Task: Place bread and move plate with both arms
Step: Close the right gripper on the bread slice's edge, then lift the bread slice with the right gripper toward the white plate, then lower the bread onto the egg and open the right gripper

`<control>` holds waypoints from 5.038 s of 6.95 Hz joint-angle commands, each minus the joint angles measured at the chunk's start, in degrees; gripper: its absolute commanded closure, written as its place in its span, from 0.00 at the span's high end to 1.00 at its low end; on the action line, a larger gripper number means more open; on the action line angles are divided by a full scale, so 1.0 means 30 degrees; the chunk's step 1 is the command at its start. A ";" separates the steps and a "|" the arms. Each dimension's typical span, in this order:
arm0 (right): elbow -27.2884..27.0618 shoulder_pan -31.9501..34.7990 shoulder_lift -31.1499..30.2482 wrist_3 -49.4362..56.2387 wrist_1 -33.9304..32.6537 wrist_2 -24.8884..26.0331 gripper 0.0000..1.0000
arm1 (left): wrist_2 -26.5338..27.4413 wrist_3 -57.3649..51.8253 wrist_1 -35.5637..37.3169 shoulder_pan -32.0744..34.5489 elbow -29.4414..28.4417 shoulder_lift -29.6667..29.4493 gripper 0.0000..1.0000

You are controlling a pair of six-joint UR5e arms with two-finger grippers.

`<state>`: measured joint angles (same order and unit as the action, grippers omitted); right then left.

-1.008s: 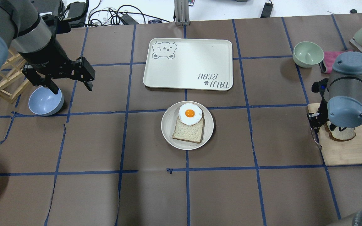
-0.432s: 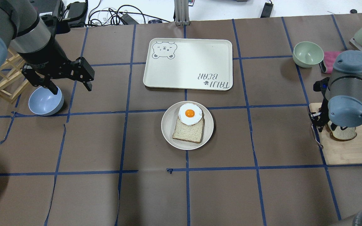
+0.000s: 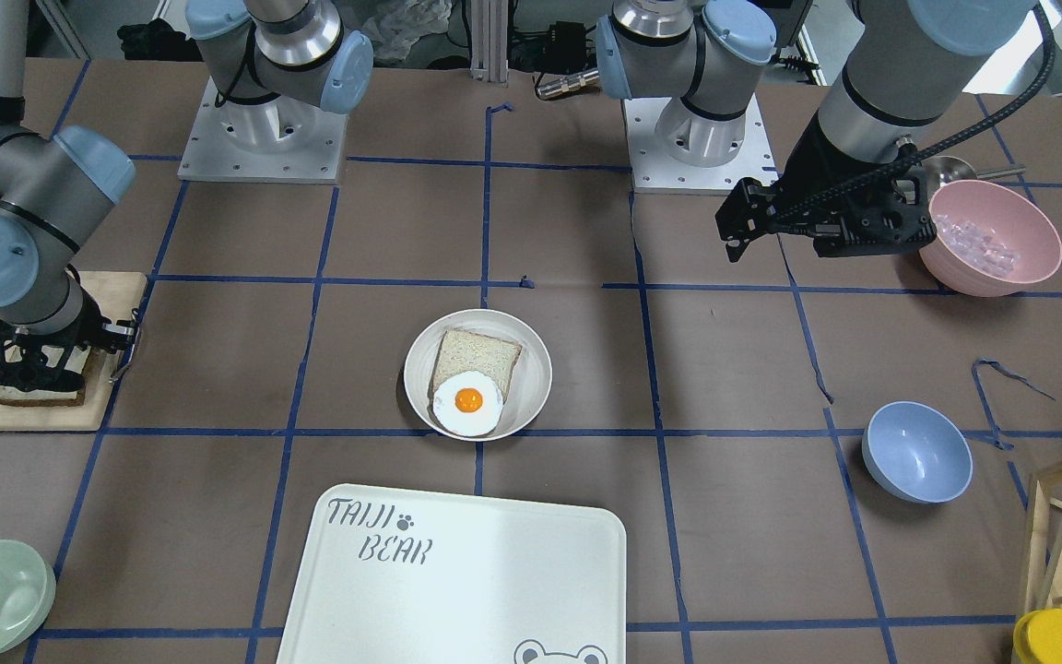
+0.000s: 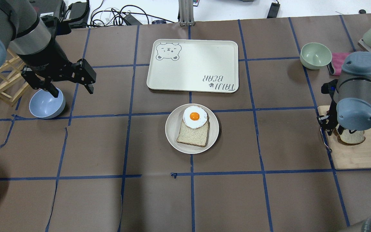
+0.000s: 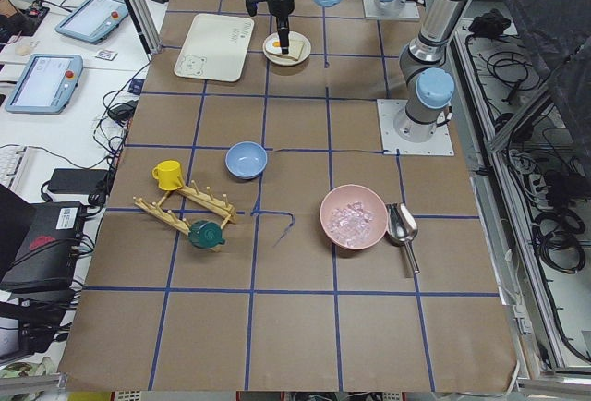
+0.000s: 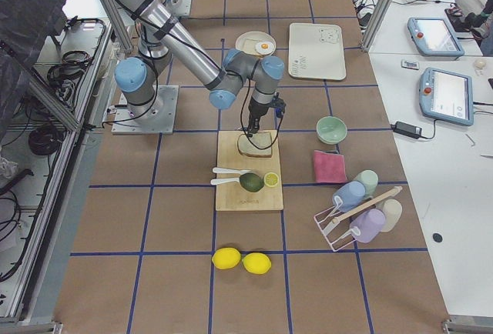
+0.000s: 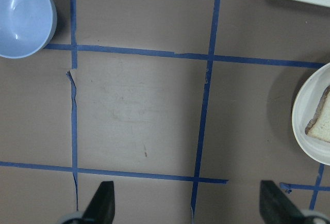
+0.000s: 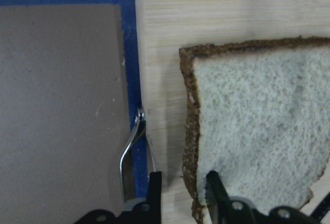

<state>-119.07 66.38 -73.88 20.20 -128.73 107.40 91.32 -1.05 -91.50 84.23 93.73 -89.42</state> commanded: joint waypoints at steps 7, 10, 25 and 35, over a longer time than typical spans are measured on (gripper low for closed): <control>-0.0038 -0.0124 0.0076 0.0035 -0.0714 -0.0088 0.18 | 0.0881 -0.0147 0.0002 0.0134 -0.0100 -0.0192 1.00; -0.0038 -0.0124 -0.0011 0.0094 -0.0655 0.0028 0.00 | -0.0032 -0.0147 0.0003 0.0164 -0.0190 0.0012 1.00; 1.1594 1.6220 0.2972 -2.1694 0.7439 -0.5498 0.00 | 0.0205 -0.0234 0.0062 -0.0011 -0.0043 0.0276 1.00; 0.9366 1.7835 0.3621 -2.2261 0.4706 -0.4540 0.52 | 0.0440 -0.0234 0.0061 -0.0011 -0.0014 0.0218 1.00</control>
<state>-90.97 119.88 -63.14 -46.78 -114.04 93.96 92.64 -1.76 -91.39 84.20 93.68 -88.71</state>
